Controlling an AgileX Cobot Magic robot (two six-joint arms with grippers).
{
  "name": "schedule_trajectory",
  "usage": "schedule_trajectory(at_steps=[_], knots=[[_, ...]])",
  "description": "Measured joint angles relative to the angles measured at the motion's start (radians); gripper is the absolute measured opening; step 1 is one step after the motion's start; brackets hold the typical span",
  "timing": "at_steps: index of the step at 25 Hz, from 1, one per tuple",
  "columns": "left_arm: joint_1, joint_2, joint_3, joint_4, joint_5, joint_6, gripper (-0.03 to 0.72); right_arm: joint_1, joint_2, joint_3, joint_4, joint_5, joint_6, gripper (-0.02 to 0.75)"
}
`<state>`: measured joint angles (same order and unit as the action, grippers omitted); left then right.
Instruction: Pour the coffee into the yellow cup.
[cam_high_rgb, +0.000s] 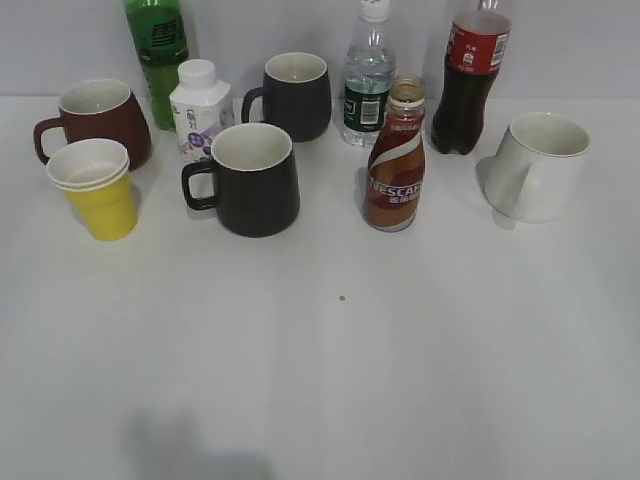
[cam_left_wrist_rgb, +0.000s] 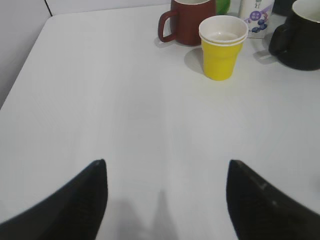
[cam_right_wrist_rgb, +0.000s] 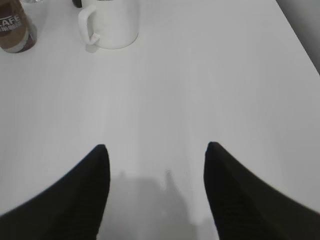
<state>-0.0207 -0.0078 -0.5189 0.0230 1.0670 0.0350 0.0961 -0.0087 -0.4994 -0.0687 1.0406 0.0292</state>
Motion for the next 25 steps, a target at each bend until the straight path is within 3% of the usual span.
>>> schedule_trajectory(at_steps=[15, 25], knots=[[-0.008, 0.012, -0.018, -0.032, -0.041, 0.000, 0.565, 0.000, 0.040, -0.017, 0.007, -0.046, 0.000, 0.448], [-0.016, 0.211, 0.040, -0.043, -0.565, 0.000, 0.565, 0.016, 0.280, -0.012, 0.069, -0.482, 0.000, 0.448]])
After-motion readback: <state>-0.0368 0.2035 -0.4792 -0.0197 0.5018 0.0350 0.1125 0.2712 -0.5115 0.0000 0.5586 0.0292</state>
